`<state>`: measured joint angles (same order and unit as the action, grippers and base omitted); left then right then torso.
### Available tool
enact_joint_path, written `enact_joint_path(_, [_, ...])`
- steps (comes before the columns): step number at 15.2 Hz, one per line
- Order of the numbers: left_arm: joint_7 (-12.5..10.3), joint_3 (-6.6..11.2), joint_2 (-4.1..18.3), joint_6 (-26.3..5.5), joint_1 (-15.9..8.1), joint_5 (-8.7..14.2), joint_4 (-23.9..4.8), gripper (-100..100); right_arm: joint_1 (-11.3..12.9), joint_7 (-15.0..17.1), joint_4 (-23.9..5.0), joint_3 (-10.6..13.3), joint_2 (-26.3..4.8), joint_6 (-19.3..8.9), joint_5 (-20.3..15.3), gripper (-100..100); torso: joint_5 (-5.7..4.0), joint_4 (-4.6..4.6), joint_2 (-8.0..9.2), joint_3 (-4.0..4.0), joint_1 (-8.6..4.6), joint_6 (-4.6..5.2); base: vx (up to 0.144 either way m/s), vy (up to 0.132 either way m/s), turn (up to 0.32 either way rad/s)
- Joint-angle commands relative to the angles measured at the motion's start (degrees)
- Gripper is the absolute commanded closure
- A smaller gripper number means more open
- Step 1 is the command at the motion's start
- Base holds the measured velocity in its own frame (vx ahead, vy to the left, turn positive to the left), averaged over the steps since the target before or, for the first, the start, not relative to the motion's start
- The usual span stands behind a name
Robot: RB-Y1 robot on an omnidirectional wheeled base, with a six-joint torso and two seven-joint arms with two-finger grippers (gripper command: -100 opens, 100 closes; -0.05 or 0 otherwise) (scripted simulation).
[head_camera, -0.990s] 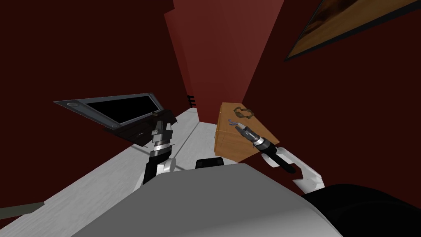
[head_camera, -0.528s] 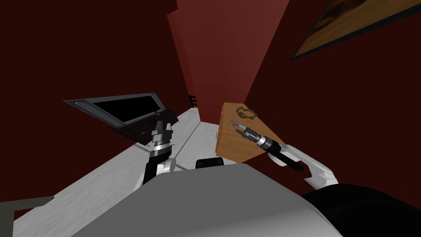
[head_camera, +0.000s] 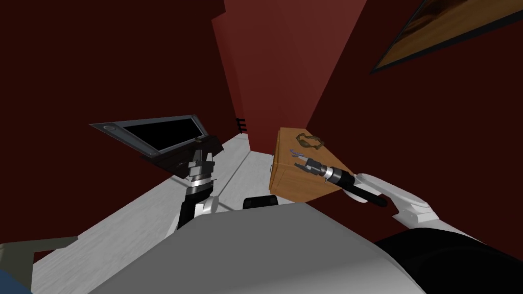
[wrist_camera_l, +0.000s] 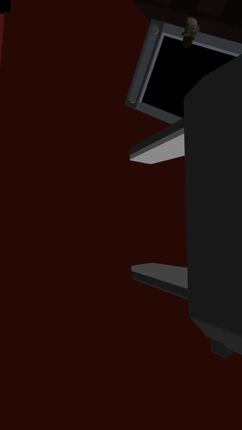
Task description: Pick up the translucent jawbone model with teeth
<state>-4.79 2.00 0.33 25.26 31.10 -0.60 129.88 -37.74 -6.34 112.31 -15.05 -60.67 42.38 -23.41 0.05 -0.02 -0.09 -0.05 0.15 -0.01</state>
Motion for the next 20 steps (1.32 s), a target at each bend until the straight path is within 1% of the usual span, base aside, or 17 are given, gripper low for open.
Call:
enact_joint_path(1, [0.0,0.00,0.0,0.0,0.0,0.0,0.0,0,-0.1,0.1,-0.2,-0.2,-1.6,0.0,-0.2,-100,0.00,0.00,0.00,0.00,0.00,0.00,0.010,0.018,-0.002])
enact_joint_path(2, [0.0,0.00,0.0,0.0,0.0,0.0,0.0,0,-0.7,0.1,-1.9,-0.9,-3.7,0.5,-1.5,-100,-0.01,0.00,0.02,0.01,-0.04,0.01,0.013,0.028,0.044])
enact_joint_path(3, [0.0,0.00,0.0,0.0,0.0,0.0,0.0,0,-0.7,0.1,-1.9,-0.9,-5.0,0.5,-1.5,-100,-0.01,0.00,0.02,0.01,-0.03,-0.01,0.014,0.036,0.058])
enact_joint_path(4, [0.0,0.00,0.0,0.0,0.0,0.0,0.0,0,-0.7,0.1,-1.9,-0.9,-5.6,0.5,-1.5,-100,-0.01,0.00,0.02,0.01,-0.02,-0.01,0.010,0.026,0.023])
enact_joint_path(5, [0.0,0.00,0.0,0.0,0.0,0.0,0.0,0,-1.3,0.1,-3.5,-1.5,-7.3,1.1,-2.9,-100,-0.01,0.01,0.03,0.02,-0.03,0.00,0.015,0.035,0.053])
enact_joint_path(7, [0.0,0.00,0.0,0.0,0.0,0.0,0.0,0,-1.3,0.1,-3.5,-1.5,-9.5,1.1,-2.9,-100,0.00,0.00,0.01,0.00,0.00,-0.01,0.018,0.032,0.031])
enact_joint_path(8, [0.0,0.00,0.0,0.0,0.0,0.0,0.0,0,-1.9,0.2,-5.2,-2.1,-11.0,1.6,-4.3,-100,0.00,0.00,0.01,0.01,-0.02,0.00,0.020,0.033,0.050])
enact_joint_path(10, [0.0,0.00,0.0,0.0,0.0,0.0,0.0,0,-1.9,0.2,-5.2,-2.1,-13.4,1.6,-4.3,-100,0.00,0.00,-0.01,0.00,0.01,-0.01,0.019,0.035,0.035])
enact_joint_path(11, [0.0,0.00,0.0,0.0,0.0,0.0,0.0,0,-2.6,0.2,-6.8,-2.7,-14.8,2.1,-5.6,-100,0.00,0.00,0.00,0.00,0.00,0.00,0.020,0.030,0.042])
enact_joint_path(13, [0.0,0.00,0.0,0.0,0.0,0.0,0.0,0,-2.6,0.2,-6.8,-2.7,-17.2,2.1,-5.6,-100,0.00,0.00,-0.01,-0.01,-0.01,-0.01,0.017,0.029,0.037])
enact_joint_path(14, [0.0,0.00,0.0,0.0,0.0,0.0,0.0,0,-3.3,0.2,-8.5,-3.3,-18.6,2.6,-7.0,-100,0.00,0.00,0.00,0.00,-0.02,0.00,0.016,0.027,0.037])
enact_joint_path(16, [0.0,0.00,0.0,0.0,0.0,0.0,0.0,0,-3.3,0.2,-8.5,-3.3,-21.0,2.6,-7.0,-100,-0.01,0.00,0.00,0.00,-0.02,-0.01,0.015,0.028,0.031])
enact_joint_path(17, [0.0,0.00,0.0,0.0,0.0,0.0,0.0,0,-4.0,0.3,-10.1,-3.8,-22.4,3.1,-8.3,-100,-0.01,0.00,0.01,0.01,-0.02,0.00,0.021,0.032,0.054])
enact_joint_path(19, [0.0,0.00,0.0,0.0,0.0,0.0,0.0,0,-4.0,0.3,-10.1,-3.8,-24.7,3.1,-8.3,-100,0.00,0.00,-0.01,-0.01,0.00,-0.01,0.020,0.026,0.030])
enact_joint_path(20, [0.0,0.00,0.0,0.0,0.0,0.0,0.0,0,-4.7,0.3,-11.7,-4.3,-26.2,3.6,-9.6,-100,-0.01,0.00,0.00,0.00,-0.02,0.00,0.018,0.024,0.041])
